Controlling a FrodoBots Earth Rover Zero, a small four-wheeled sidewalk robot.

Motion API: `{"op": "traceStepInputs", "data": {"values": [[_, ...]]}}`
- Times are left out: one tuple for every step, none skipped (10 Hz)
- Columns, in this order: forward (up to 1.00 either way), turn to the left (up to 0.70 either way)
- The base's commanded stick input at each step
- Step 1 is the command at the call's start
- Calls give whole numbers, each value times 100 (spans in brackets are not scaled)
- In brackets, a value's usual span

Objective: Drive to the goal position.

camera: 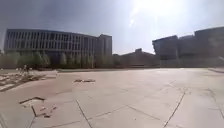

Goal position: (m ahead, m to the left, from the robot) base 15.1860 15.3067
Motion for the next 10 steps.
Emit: {"op": "traceStepInputs", "data": {"values": [[70, 1], [70, 1], [70, 1], [70, 1], [70, 1], [70, 1], [70, 1], [70, 1], [70, 1], [70, 1]]}}
